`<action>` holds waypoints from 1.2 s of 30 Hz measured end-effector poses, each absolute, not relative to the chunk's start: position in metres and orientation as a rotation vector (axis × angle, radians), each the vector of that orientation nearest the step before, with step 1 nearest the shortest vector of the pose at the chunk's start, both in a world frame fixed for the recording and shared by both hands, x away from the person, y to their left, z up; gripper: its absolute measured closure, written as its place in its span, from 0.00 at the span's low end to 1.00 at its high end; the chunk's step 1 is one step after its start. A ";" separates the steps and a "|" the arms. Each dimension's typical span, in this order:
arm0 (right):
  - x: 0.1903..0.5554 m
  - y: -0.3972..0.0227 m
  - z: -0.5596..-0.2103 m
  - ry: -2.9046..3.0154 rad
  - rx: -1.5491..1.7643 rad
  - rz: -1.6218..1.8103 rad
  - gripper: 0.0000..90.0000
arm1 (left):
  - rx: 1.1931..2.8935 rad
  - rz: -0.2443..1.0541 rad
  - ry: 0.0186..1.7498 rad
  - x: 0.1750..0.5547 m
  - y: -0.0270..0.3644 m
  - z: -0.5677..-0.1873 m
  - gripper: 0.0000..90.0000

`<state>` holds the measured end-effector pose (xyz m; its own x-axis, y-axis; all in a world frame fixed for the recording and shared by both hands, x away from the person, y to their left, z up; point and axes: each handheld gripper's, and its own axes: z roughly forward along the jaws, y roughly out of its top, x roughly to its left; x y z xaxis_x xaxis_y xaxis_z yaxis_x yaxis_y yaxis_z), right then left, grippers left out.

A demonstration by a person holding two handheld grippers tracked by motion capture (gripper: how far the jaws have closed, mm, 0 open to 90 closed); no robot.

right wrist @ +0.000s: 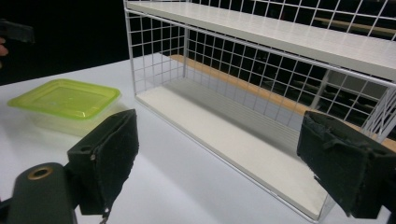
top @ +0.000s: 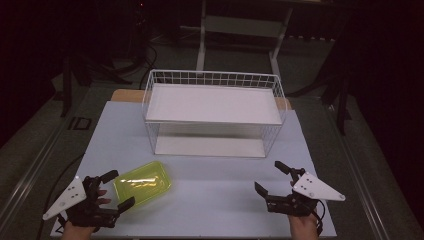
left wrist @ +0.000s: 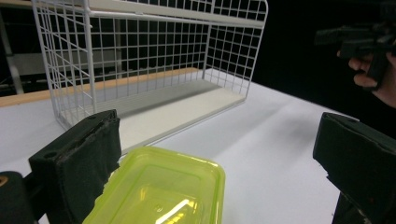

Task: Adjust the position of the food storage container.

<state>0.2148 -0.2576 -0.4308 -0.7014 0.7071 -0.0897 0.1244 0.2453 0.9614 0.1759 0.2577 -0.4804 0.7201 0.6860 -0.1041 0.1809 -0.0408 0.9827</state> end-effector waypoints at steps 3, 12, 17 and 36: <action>0.215 -0.256 -0.430 2.008 0.756 1.485 0.14 | 1.586 0.475 0.719 0.175 0.258 -0.478 0.02; 0.215 -0.251 -0.425 1.992 0.766 1.491 0.14 | 1.586 0.432 0.740 0.175 0.261 -0.463 0.02; 0.216 -0.251 -0.424 1.986 0.779 1.502 0.14 | 1.600 0.401 0.761 0.180 0.270 -0.458 0.02; 0.219 -0.250 -0.424 2.013 0.786 1.520 0.14 | 1.723 0.455 0.941 0.181 0.317 -0.483 0.51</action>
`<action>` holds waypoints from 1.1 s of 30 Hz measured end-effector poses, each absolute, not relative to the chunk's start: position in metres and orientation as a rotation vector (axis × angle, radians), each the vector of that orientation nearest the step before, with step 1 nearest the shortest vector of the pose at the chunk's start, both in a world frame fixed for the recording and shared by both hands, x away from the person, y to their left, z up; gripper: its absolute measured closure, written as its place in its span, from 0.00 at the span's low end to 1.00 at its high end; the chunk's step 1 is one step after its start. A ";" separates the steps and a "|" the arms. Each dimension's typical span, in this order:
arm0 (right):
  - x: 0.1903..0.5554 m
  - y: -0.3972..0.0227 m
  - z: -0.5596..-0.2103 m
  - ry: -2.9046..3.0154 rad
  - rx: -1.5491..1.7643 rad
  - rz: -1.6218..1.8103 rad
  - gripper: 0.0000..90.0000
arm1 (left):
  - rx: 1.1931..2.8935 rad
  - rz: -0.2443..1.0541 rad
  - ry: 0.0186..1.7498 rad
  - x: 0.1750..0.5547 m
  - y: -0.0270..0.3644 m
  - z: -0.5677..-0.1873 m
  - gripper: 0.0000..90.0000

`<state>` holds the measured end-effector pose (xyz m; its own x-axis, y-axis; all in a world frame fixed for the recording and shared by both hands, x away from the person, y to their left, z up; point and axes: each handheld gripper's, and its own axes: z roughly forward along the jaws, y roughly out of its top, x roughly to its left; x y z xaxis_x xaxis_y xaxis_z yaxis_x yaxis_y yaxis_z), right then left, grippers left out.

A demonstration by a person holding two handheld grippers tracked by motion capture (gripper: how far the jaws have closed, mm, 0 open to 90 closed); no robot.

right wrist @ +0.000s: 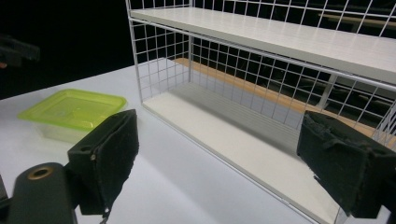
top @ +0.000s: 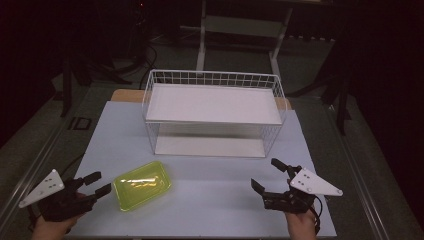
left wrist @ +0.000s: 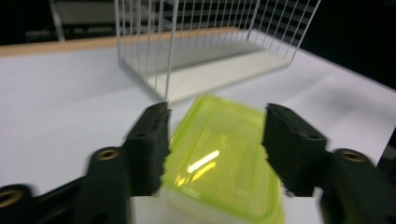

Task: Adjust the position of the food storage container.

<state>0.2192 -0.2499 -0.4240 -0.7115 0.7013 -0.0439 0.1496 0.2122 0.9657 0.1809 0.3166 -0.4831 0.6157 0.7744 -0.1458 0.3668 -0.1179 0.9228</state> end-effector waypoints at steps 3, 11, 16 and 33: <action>0.219 -0.250 -0.424 2.016 0.784 1.517 0.14 | 1.762 0.433 0.961 0.182 0.319 -0.491 0.61; 0.219 -0.249 -0.426 2.026 0.781 1.513 0.15 | 1.870 0.354 1.021 0.182 0.317 -0.512 0.80; 0.219 -0.249 -0.426 2.027 0.779 1.514 0.15 | 1.925 0.319 1.047 0.184 0.317 -0.522 0.94; 0.219 -0.248 -0.427 2.035 0.788 1.513 0.15 | 2.067 0.283 1.077 0.208 0.298 -0.536 1.00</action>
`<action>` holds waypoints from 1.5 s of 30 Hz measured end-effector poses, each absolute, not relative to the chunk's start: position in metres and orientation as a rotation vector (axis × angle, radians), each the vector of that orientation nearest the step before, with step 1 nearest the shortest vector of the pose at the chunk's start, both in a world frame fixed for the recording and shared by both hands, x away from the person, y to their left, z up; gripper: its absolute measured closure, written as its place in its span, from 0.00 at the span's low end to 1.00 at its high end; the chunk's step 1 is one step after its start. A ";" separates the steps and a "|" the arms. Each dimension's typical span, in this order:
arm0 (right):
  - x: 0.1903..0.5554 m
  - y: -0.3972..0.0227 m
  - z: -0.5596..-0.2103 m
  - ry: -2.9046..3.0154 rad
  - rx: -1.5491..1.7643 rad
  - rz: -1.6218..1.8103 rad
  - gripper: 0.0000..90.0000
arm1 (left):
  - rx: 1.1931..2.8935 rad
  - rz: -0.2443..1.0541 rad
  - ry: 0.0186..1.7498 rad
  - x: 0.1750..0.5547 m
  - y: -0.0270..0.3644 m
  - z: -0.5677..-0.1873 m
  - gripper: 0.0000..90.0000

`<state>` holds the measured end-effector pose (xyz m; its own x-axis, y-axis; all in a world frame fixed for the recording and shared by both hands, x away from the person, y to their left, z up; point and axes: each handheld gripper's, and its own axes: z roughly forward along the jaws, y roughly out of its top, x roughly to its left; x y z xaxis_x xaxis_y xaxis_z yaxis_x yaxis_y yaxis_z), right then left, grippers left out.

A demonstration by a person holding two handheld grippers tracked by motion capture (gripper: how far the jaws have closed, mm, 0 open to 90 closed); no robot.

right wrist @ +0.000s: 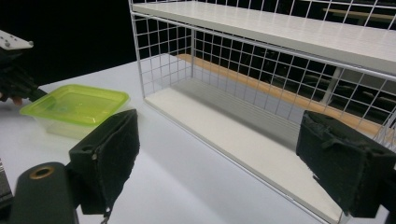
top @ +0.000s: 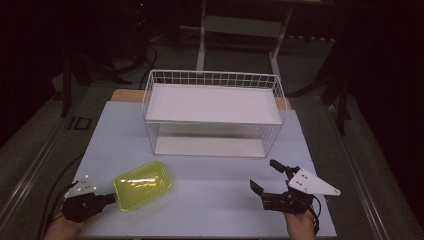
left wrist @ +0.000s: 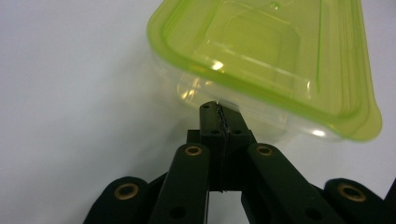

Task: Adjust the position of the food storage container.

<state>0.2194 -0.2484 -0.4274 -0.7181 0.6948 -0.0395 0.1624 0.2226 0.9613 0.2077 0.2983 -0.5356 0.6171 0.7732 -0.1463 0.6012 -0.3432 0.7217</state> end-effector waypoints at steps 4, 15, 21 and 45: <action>0.219 -0.249 -0.428 2.036 0.789 1.514 0.15 | 2.069 0.279 1.075 0.216 0.295 -0.535 1.00; 0.220 -0.252 -0.428 2.031 0.796 1.518 0.15 | 2.087 0.288 1.050 0.239 0.277 -0.535 1.00; 0.219 -0.253 -0.428 2.030 0.796 1.517 0.15 | 2.100 0.308 1.063 0.235 0.281 -0.532 1.00; 0.218 -0.256 -0.429 2.034 0.804 1.525 0.15 | 2.164 0.249 0.999 0.270 0.237 -0.535 1.00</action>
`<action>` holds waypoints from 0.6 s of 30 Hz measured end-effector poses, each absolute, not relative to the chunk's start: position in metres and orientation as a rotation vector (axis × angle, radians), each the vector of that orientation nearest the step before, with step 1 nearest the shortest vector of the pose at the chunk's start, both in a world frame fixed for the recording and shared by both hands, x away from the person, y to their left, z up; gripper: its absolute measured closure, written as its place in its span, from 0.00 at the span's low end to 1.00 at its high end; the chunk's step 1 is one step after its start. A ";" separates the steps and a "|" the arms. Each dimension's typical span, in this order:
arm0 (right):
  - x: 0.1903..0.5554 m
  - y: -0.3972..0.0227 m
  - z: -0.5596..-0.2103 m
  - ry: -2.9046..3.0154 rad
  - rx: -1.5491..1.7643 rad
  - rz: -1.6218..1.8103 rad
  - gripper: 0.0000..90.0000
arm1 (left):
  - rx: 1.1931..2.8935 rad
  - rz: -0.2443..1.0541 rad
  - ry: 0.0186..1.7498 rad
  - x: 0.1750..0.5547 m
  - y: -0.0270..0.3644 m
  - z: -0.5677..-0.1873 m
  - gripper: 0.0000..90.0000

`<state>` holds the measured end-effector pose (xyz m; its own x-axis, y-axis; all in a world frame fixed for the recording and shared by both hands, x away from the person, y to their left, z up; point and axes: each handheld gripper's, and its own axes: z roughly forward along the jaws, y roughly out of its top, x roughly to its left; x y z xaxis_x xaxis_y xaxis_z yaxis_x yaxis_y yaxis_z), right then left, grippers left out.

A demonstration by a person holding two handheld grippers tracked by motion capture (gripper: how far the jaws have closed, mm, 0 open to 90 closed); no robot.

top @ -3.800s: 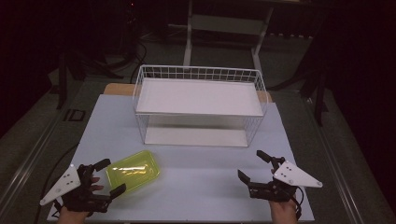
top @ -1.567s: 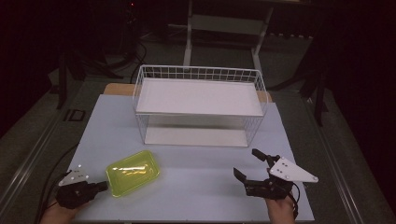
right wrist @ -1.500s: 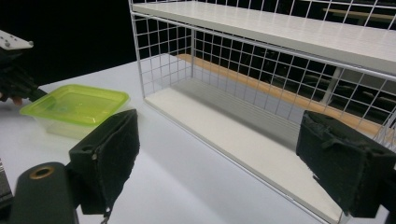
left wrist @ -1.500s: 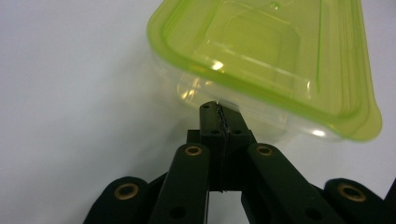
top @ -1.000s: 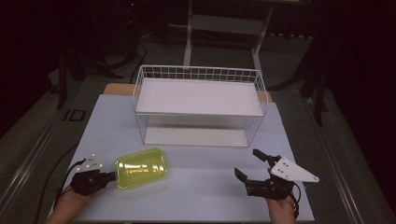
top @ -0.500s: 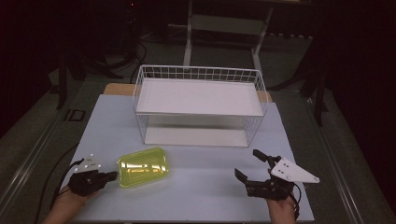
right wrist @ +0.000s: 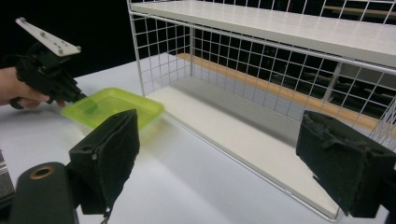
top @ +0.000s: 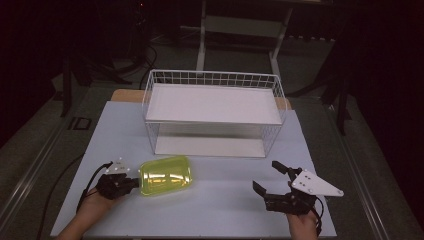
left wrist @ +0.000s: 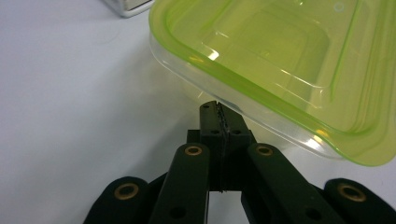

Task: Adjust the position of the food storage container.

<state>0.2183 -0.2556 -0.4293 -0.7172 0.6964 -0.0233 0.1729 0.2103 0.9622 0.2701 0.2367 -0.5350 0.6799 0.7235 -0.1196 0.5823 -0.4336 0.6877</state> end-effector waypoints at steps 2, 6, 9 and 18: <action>0.218 -0.256 -0.429 2.033 0.806 1.523 0.15 | 2.163 0.255 0.993 0.272 0.234 -0.535 1.00; 0.218 -0.257 -0.429 2.033 0.808 1.526 0.15 | 2.138 0.258 0.985 0.276 0.234 -0.535 1.00; 0.218 -0.256 -0.429 2.034 0.806 1.525 0.15 | 2.162 0.282 1.001 0.275 0.235 -0.532 1.00; 0.218 -0.254 -0.430 2.041 0.800 1.522 0.15 | 1.997 0.314 0.956 0.248 0.267 -0.512 1.00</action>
